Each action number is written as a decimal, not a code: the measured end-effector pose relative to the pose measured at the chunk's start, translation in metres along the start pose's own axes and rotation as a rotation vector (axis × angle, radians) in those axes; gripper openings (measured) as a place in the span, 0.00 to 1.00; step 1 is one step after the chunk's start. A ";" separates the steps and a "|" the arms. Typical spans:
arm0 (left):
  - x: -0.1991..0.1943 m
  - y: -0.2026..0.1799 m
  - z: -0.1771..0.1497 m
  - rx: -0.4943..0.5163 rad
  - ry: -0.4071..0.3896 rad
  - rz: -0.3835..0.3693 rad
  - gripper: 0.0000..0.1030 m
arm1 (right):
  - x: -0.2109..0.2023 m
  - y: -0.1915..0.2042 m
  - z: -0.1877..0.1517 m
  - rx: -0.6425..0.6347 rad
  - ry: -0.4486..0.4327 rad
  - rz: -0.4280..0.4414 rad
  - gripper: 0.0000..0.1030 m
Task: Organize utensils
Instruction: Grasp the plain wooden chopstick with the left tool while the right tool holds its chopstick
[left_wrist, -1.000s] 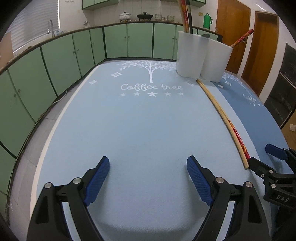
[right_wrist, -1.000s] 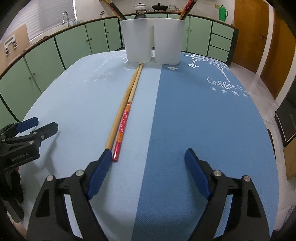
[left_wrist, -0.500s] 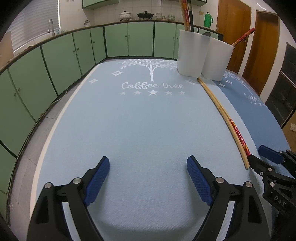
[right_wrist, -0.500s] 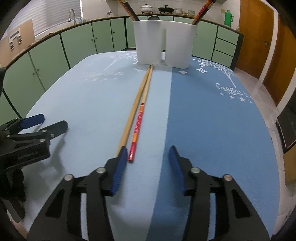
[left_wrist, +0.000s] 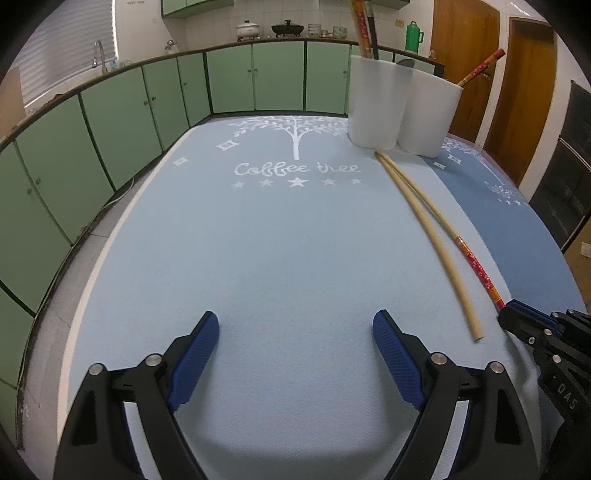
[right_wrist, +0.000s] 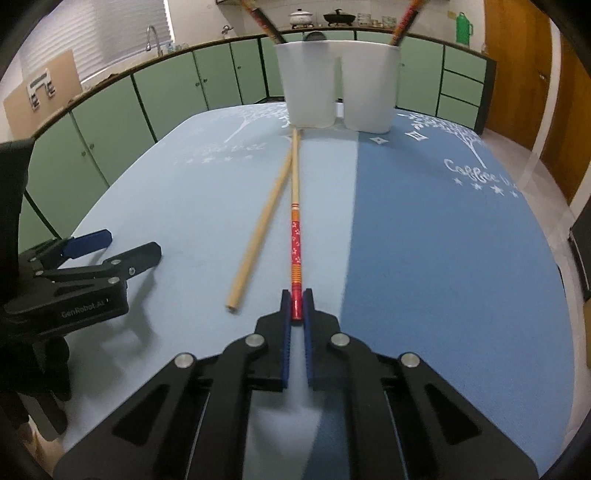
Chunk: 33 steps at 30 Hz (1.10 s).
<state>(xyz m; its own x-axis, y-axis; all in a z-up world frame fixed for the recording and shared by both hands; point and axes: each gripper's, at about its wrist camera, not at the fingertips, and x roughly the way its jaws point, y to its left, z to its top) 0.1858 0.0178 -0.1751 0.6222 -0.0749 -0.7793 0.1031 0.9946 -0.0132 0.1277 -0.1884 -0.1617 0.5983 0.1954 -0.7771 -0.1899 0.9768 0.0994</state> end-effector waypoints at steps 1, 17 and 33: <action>0.000 -0.003 0.000 0.002 0.000 -0.004 0.82 | -0.001 -0.003 -0.001 0.007 0.000 -0.004 0.05; -0.011 -0.066 -0.004 0.055 -0.007 -0.116 0.81 | -0.014 -0.071 -0.011 0.149 -0.016 -0.080 0.05; -0.002 -0.081 -0.004 0.061 -0.012 -0.059 0.68 | -0.016 -0.076 -0.011 0.149 -0.036 -0.016 0.20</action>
<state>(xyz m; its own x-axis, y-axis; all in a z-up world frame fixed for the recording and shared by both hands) 0.1728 -0.0625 -0.1750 0.6227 -0.1346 -0.7708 0.1867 0.9822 -0.0207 0.1238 -0.2667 -0.1636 0.6287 0.1798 -0.7566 -0.0640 0.9816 0.1801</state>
